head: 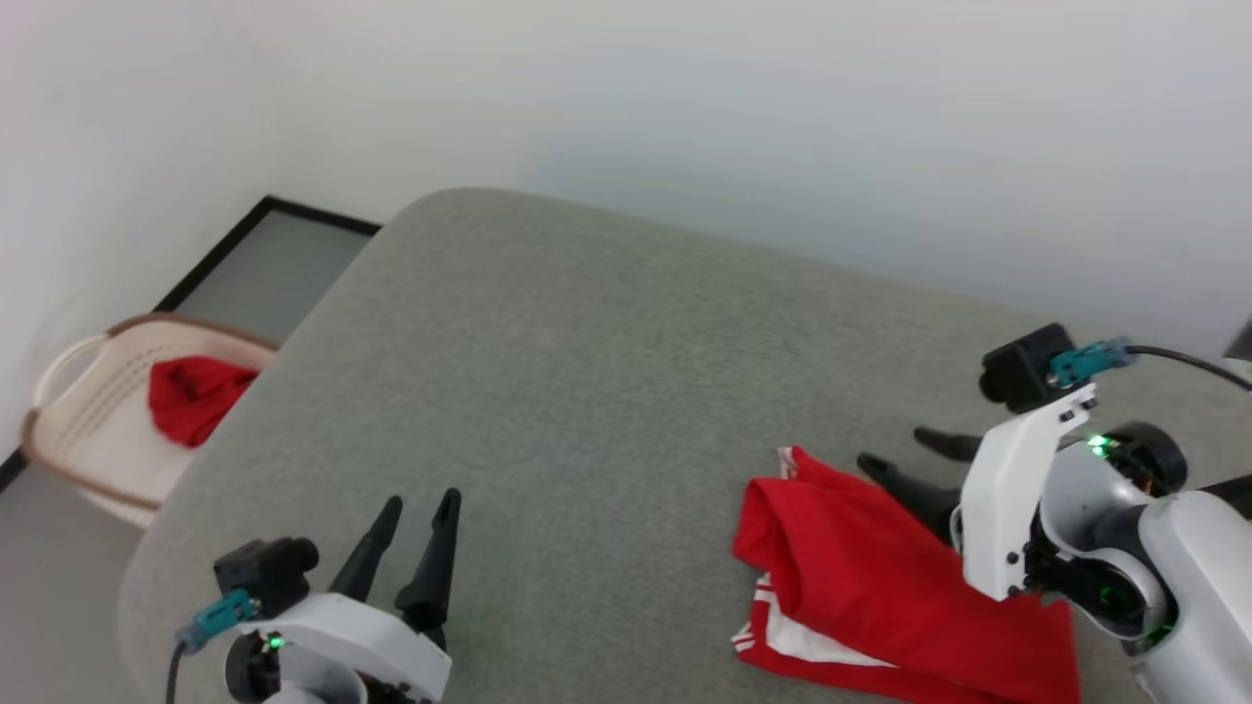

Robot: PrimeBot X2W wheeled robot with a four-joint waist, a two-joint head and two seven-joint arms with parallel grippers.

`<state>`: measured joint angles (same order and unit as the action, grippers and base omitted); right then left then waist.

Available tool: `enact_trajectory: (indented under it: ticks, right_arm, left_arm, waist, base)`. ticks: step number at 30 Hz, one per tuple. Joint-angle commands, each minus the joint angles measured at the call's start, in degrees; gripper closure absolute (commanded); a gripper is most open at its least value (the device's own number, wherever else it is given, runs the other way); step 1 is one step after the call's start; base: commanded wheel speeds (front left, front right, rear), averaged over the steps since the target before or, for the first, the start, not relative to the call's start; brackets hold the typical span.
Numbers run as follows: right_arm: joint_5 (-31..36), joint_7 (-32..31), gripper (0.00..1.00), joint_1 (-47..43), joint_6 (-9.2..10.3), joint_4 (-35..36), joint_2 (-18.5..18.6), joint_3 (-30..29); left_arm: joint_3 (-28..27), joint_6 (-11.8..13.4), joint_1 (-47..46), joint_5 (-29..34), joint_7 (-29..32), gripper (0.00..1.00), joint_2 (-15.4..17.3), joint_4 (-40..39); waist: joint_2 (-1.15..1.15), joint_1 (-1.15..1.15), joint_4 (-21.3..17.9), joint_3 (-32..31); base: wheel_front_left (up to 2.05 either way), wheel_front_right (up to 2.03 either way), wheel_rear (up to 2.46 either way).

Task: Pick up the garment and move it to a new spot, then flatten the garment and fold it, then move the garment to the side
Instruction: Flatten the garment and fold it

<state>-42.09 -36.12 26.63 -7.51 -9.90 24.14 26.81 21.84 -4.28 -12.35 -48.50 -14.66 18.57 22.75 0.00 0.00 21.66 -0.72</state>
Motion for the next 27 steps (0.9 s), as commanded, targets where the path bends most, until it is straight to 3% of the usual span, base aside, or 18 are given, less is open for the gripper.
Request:
enact_trajectory:
  ticks: [1, 8, 13, 20, 27]
  right_arm:
    - [-0.1, 1.5, 0.00, -0.6, 0.05, 0.9, 0.7, 0.0]
    - [2.7, 14.5, 0.00, -2.8, 0.05, 5.3, 4.2, 0.6]
    - [7.5, 27.5, 0.00, -5.2, 0.05, 5.5, 6.3, -0.3]
    - [13.4, 42.4, 0.00, -12.2, 0.05, 1.5, 5.2, -6.6]
    - [16.5, 48.3, 0.00, -19.0, 0.05, -1.7, 2.8, -12.8]
  left_arm:
    - [-0.3, 0.4, 0.8, -0.1, -0.2, 0.00, 0.5, -0.6]
    - [-1.2, 1.7, 2.6, 0.9, -0.3, 0.00, 1.7, -2.4]
    - [-2.1, 2.8, 3.7, 2.1, -0.4, 0.00, 2.6, -3.7]
    - [-4.3, 3.3, 5.1, 3.7, -0.5, 0.00, 3.3, -4.8]
    - [-9.1, 3.4, 8.4, 7.1, -0.5, 0.00, 2.6, -7.1]
  waist:
    - [0.00, 0.00, -2.5, -1.1]
    - [0.00, 0.00, -7.9, -1.5]
    - [0.00, 0.00, -11.7, -1.5]
    - [0.00, 0.00, -15.7, -1.4]
    - [0.00, 0.00, -18.0, -1.6]
  base:
    - [0.00, 0.00, 0.00]
    - [0.00, 0.00, 0.00]
    - [0.00, 0.00, 0.00]
    - [0.00, 0.00, 0.00]
    - [0.00, 0.00, 0.00]
